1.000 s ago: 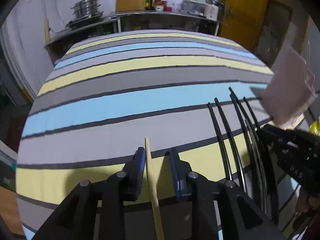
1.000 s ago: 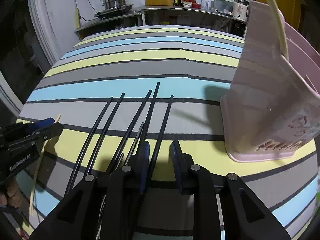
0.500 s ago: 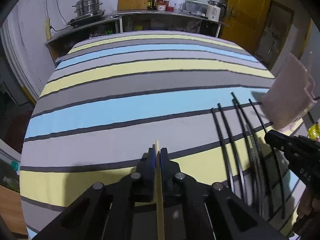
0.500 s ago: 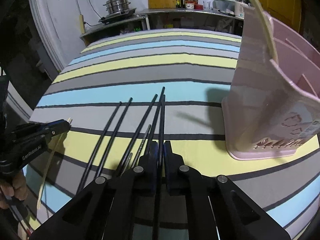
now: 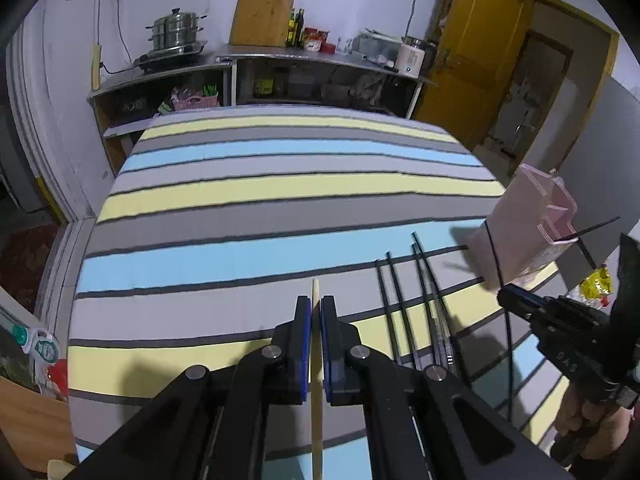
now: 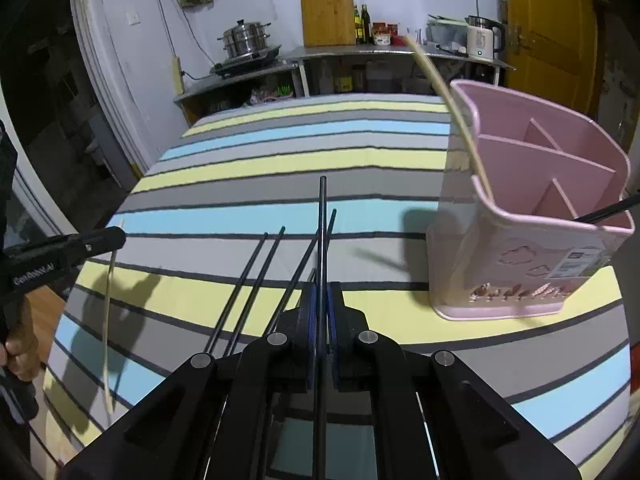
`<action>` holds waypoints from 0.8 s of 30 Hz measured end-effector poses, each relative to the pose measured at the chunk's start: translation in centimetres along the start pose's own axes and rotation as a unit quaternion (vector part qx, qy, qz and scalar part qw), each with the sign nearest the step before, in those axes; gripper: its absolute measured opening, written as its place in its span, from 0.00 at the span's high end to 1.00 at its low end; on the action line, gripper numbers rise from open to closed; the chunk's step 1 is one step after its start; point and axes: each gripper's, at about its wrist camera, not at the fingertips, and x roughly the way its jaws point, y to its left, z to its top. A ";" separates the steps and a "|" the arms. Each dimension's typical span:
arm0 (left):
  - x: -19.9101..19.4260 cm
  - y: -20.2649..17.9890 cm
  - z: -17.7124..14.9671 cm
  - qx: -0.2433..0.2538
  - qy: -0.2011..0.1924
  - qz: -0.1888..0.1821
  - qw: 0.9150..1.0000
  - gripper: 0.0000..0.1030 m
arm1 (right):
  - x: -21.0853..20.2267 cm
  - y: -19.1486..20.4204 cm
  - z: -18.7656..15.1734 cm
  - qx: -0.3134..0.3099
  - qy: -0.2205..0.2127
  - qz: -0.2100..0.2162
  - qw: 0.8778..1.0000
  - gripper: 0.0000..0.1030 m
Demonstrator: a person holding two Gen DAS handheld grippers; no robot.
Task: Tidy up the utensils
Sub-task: 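Lift both held chopsticks and carry them over the pink holder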
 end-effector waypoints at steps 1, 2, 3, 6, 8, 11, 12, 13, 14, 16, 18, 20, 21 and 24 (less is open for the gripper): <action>-0.6 -0.1 0.2 0.001 -0.003 -0.003 1.000 0.96 | -0.3 0.1 0.0 0.000 -0.003 0.001 1.000 0.94; -1.2 -0.1 0.2 0.000 -0.007 -0.005 1.000 0.96 | -0.5 0.1 0.2 0.000 -0.005 0.001 1.000 0.94; -1.7 -0.3 0.4 0.000 -0.009 -0.007 1.000 0.96 | -0.7 0.1 0.3 0.001 -0.008 0.001 1.000 0.94; -3.3 -0.7 0.9 0.002 -0.020 -0.015 1.000 0.96 | -1.5 -0.1 0.4 0.002 -0.016 0.002 1.000 0.94; -4.4 -1.0 1.2 0.007 -0.028 -0.016 0.999 0.96 | -2.1 -0.2 0.4 0.004 -0.023 0.003 1.000 0.94; -6.1 -1.6 1.6 0.010 -0.043 -0.021 0.999 0.96 | -3.3 -0.6 0.3 0.006 -0.033 0.004 0.999 0.94; -6.6 -1.7 1.8 0.012 -0.047 -0.022 0.999 0.96 | -3.7 -0.7 0.3 0.007 -0.038 0.004 0.999 0.94; -7.2 -2.0 1.9 0.014 -0.052 -0.023 0.998 0.96 | -4.1 -0.8 0.3 0.008 -0.042 0.005 0.999 0.94; -7.7 -2.2 2.0 0.015 -0.057 -0.025 0.998 0.96 | -4.4 -1.0 0.3 0.008 -0.045 0.005 0.999 0.94; -8.3 -2.6 2.2 0.018 -0.063 -0.030 0.997 0.96 | -5.2 -1.2 0.3 0.010 -0.053 0.006 0.999 0.94; -9.1 -3.2 2.3 0.023 -0.069 -0.033 0.997 0.96 | -6.1 -1.4 0.4 0.011 -0.061 0.006 0.998 0.94; -9.5 -3.8 2.1 0.027 -0.072 -0.037 0.996 0.96 | -6.6 -1.7 0.4 0.013 -0.068 0.007 0.998 0.94; -9.6 -4.0 2.1 0.028 -0.073 -0.038 0.996 0.96 | -7.0 -1.8 0.5 0.013 -0.071 0.007 0.997 0.94; -10.1 -4.8 2.1 0.030 -0.077 -0.042 0.996 0.96 | -8.1 -2.1 0.5 0.015 -0.083 0.008 0.996 0.94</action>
